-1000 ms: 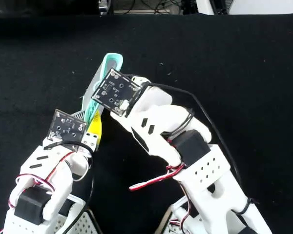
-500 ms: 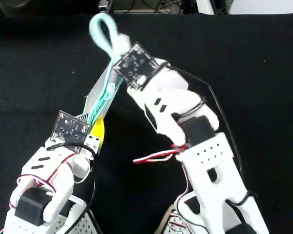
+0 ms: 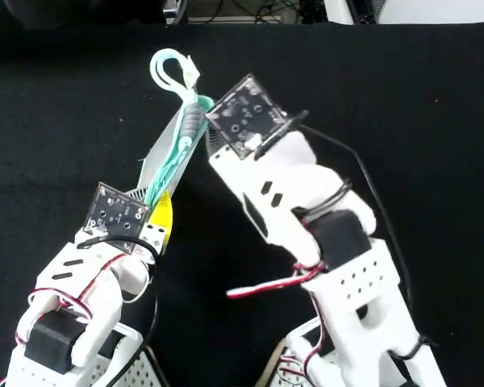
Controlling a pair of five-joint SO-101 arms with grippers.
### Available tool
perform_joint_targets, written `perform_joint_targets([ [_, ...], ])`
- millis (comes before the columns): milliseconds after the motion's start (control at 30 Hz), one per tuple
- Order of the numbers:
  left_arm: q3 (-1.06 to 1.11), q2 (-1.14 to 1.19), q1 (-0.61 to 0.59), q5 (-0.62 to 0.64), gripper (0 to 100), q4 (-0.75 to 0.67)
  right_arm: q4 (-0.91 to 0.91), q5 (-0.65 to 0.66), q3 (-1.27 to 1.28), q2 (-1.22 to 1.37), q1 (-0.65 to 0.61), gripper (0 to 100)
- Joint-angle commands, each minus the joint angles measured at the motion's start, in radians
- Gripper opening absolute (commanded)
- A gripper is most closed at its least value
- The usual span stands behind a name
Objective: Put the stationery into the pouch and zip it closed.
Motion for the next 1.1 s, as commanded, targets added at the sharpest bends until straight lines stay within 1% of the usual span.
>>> perform_joint_targets([
  [0,0.016,0.017,0.001,-0.003,3,0.025,-0.064,-0.153,-0.051,-0.004,-0.046,20.1],
  [67,0.022,0.017,0.001,-0.005,3,0.025,-0.083,-0.183,-0.051,0.03,-0.078,20.4],
  [167,0.028,0.017,0.001,-0.005,3,0.025,-0.086,-0.189,-0.053,0.088,-0.11,20.4],
  [467,0.031,0.017,0.001,-0.005,3,0.025,-0.086,-0.184,-0.051,0.179,-0.114,19.9],
  [533,0.03,0.017,0.001,-0.005,3,0.025,-0.083,-0.183,-0.05,0.194,-0.114,15.6],
  [633,0.03,0.017,0.001,-0.005,3,0.025,-0.064,-0.176,-0.051,0.209,-0.11,0.8],
  [667,0.03,0.017,0.001,-0.005,3,0.025,-0.058,-0.155,-0.048,0.211,-0.11,1.6],
  [733,0.03,0.017,0.001,-0.005,3,0.025,-0.028,-0.104,-0.053,0.197,-0.11,1.0],
  [800,0.03,0.017,-0.007,-0.005,3,0.02,-0.012,-0.087,-0.061,0.159,-0.11,1.2],
  [967,0.021,0.017,-0.097,-0.002,3,0.014,0.012,-0.084,-0.061,0.004,-0.086,1.2],
  [1067,0.028,0.017,-0.116,0.002,3,-0.017,0.011,-0.084,-0.019,-0.053,-0.063,1.2],
])
